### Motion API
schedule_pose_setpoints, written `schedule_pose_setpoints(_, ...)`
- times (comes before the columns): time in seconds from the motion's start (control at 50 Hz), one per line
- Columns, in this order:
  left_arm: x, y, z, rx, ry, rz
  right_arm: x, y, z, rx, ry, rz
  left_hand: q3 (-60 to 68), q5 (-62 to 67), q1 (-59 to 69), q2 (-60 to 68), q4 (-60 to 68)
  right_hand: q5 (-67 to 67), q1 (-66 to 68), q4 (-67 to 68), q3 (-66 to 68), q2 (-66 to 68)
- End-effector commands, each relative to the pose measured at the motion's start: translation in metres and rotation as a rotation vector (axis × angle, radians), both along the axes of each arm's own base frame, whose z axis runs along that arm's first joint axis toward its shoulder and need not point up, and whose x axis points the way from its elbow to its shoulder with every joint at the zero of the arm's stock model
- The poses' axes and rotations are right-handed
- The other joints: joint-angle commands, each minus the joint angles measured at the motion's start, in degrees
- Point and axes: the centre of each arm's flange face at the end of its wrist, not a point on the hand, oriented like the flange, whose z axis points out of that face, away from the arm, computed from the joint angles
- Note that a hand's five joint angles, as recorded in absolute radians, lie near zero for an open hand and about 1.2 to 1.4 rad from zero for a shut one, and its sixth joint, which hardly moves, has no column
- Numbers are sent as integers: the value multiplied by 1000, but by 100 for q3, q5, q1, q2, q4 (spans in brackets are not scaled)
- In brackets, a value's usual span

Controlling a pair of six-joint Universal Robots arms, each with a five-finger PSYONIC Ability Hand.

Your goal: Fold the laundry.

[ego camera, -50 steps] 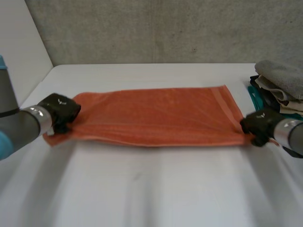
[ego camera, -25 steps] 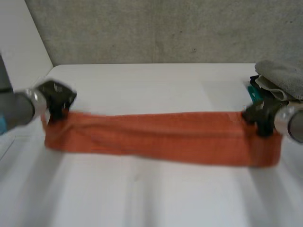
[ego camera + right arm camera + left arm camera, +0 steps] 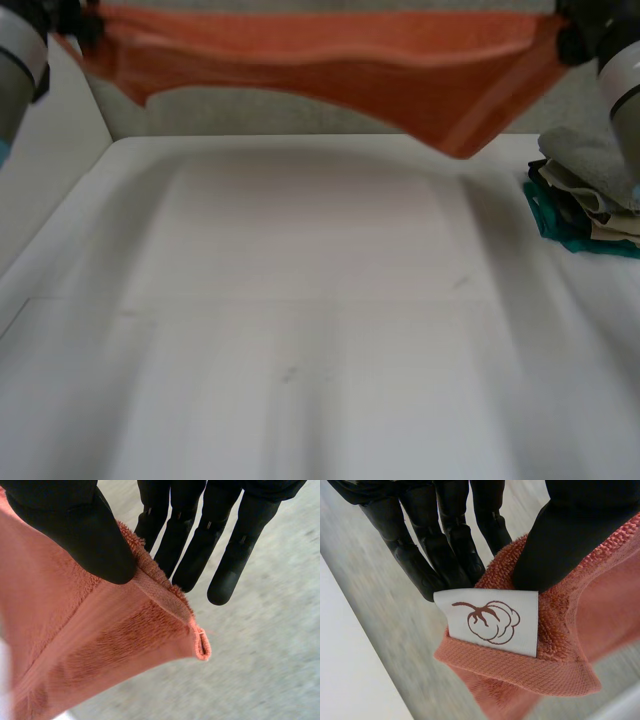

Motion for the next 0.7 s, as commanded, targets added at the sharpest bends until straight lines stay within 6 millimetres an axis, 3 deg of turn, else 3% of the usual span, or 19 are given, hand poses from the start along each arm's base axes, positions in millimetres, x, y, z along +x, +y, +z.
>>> schedule_pose_setpoints(0.02, 11, -6, -89, 251, -117, 30, 5, -1, -75, 252, 116, 29, 1206, 1337, 1511, 1154, 1153, 1145, 1864, 1152, 1215, 1290)
schedule_pose_setpoints(0.16, 17, 7, -179, 491, -283, 13, -4, 7, -167, 525, 278, 30, 1206, 1337, 1511, 1154, 1153, 1145, 1864, 1152, 1215, 1290)
schedule_pose_setpoints(0.26, 20, 29, -210, 607, -381, -24, -16, 19, -202, 655, 401, 24, 1206, 1337, 1511, 1154, 1153, 1145, 1864, 1152, 1215, 1290)
schedule_pose_setpoints(0.36, 24, 61, -214, 713, -494, -62, -30, 45, -205, 800, 538, 36, 1206, 1337, 1511, 1154, 1153, 1145, 1864, 1152, 1215, 1290)
schedule_pose_setpoints(0.46, 40, 102, -207, 861, -622, -72, -56, 82, -174, 912, 677, 30, 1206, 1337, 1511, 1154, 1153, 1145, 1864, 1152, 1215, 1290)
schedule_pose_setpoints(0.54, 50, 128, -206, 940, -731, -135, -68, 105, -173, 984, 810, 90, 1206, 1337, 1511, 1154, 1153, 1145, 1864, 1152, 1215, 1290)
schedule_pose_setpoints(0.6, 57, 135, -210, 945, -816, -173, -69, 110, -174, 972, 902, 127, 1206, 1337, 1511, 1154, 1153, 1145, 1864, 1152, 1215, 1290)
schedule_pose_setpoints(0.7, 61, 126, -205, 897, -887, -156, -61, 102, -172, 910, 889, 100, 1206, 1337, 1511, 1154, 1153, 1145, 1864, 1152, 1215, 1290)
